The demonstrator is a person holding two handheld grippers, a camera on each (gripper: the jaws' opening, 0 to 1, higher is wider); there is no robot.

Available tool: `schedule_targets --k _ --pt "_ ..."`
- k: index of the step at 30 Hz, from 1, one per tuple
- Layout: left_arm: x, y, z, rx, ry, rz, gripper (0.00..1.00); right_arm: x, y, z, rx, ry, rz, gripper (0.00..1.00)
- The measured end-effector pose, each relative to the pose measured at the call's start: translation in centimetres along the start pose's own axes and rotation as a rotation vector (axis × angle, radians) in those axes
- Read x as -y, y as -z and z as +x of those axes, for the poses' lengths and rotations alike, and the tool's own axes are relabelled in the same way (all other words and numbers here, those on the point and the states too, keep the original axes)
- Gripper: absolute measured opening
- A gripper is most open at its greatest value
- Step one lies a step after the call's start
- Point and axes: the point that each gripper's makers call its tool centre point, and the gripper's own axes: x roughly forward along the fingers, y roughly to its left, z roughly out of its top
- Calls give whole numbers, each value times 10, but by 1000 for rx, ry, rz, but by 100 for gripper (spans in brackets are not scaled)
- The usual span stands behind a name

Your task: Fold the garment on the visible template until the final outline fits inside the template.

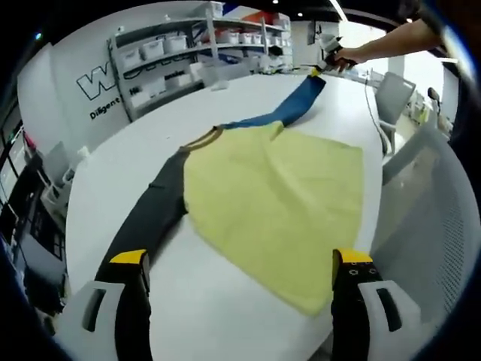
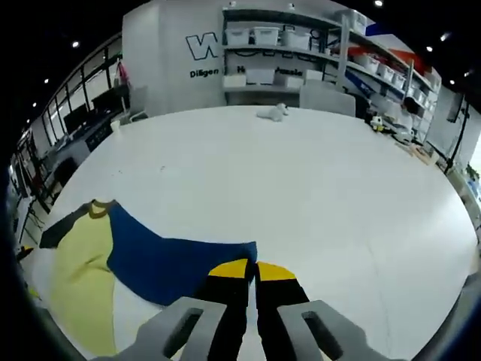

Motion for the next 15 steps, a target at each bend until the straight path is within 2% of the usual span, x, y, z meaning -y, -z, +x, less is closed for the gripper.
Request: schedule_targets --k 5,9,15 --pt "-1 3 0 -10 1 -4 99 3 16 11 -28 6 14 0" --pt "-1 4 0 -17 2 -5 99 4 31 19 -56 7 58 0" --pt "-2 -1 2 -14 10 12 99 9 57 32 -100 27 51 0"
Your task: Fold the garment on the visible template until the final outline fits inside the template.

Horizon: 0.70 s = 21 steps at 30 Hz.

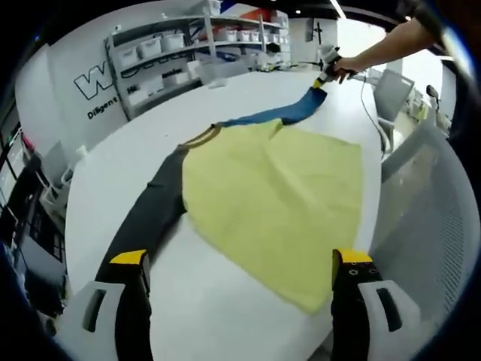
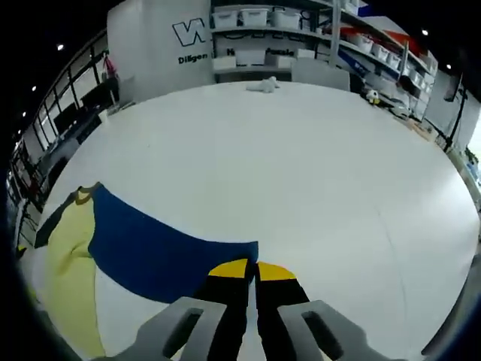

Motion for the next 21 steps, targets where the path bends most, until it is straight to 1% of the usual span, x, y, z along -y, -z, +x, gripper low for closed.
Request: schedule_targets --k 5,7,9,11,14,16,18,21 --pt "3 0 1 0 6 -7 99 11 14 9 -20 20 27 0" --pt "5 1 1 -4 11 -2 99 14 16 11 -22 20 41 0" --pt "6 2 1 -9 14 -2 99 16 16 14 -12 23 75 0" --pt "6 2 1 -11 14 -12 99 16 17 17 -12 19 80 0" --pt "4 2 1 -13 10 -13 99 18 18 19 -5 24 50 0" --pt "3 -1 2 -9 11 -14 99 27 12 16 24 76 -78 0" --pt "2 -2 2 -6 10 -9 99 28 10 14 43 71 -132 0" --pt "1 -5 3 0 9 -10 98 29 14 12 21 64 -122 0"
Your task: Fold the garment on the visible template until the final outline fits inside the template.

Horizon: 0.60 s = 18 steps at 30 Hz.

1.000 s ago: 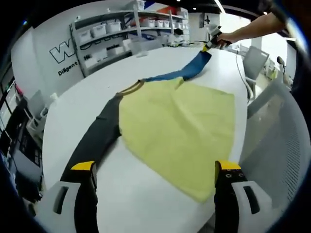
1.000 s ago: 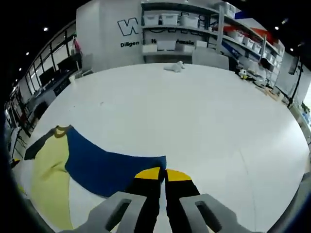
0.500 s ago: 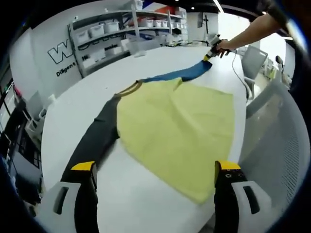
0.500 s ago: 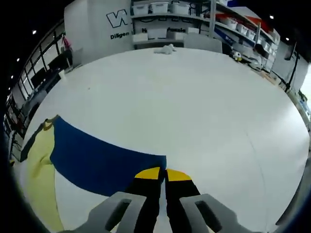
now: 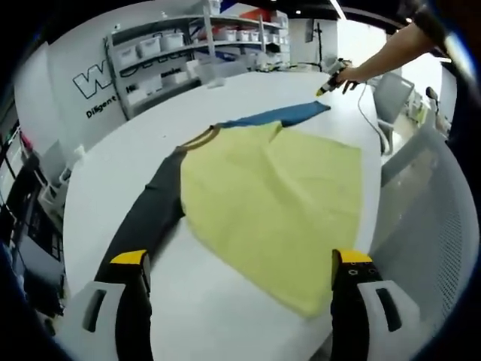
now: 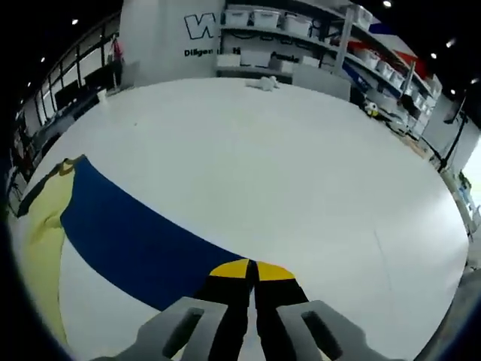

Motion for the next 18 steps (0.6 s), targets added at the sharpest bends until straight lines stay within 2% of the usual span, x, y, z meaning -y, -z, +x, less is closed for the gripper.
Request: schedule_targets --k 5,10,18 --pt "1 -2 2 6 2 5 98 3 -3 -8 26 -6 -20 1" --pt "5 1 1 5 8 9 98 -4 -10 -17 64 -38 -45 13" --pt "10 8 0 2 16 14 98 -28 -17 -33 95 -128 -186 23"
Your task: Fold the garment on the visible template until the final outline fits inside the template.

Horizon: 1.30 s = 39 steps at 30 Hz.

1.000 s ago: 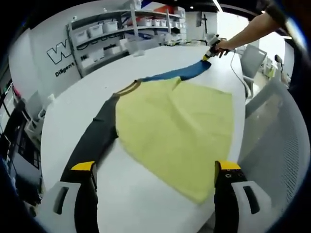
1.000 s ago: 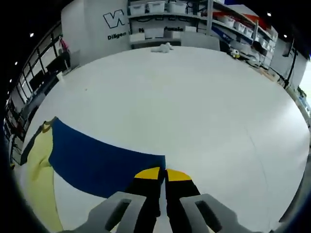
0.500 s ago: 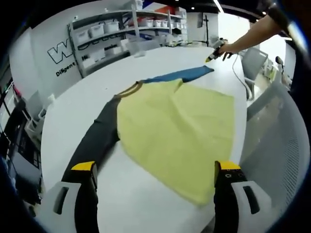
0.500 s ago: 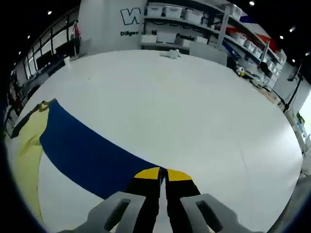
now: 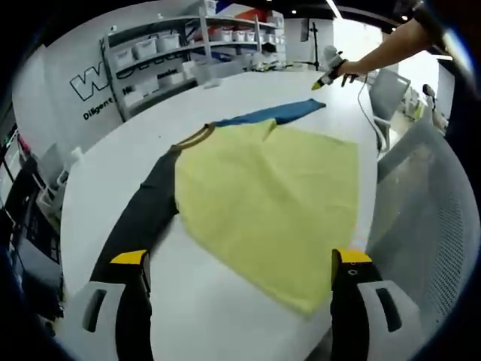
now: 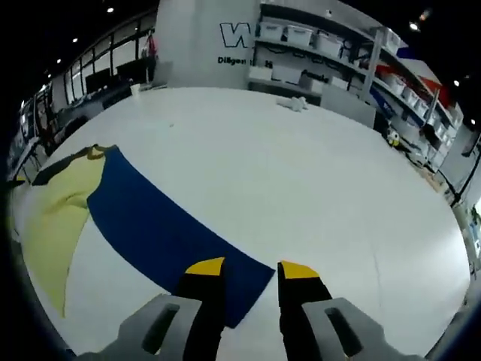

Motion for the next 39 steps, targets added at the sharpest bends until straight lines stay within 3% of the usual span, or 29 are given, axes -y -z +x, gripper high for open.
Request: schedule_targets --k 13,21,28,33,36,39 --pt "8 2 4 27 27 23 98 -41 -6 -25 50 -113 -110 43" --pt "16 2 9 44 52 39 98 -57 -4 -50 54 -137 -109 53" --pt "19 -1 7 70 65 17 98 -86 -10 -74 94 -161 -94 63" --pt "25 -4 5 82 81 33 97 -115 -15 -89 119 -205 -129 64" --pt "30 -3 4 89 90 41 97 -131 -13 -96 114 -232 -145 57" --pt "33 -2 2 95 100 61 94 -149 -8 -100 103 -251 -172 56"
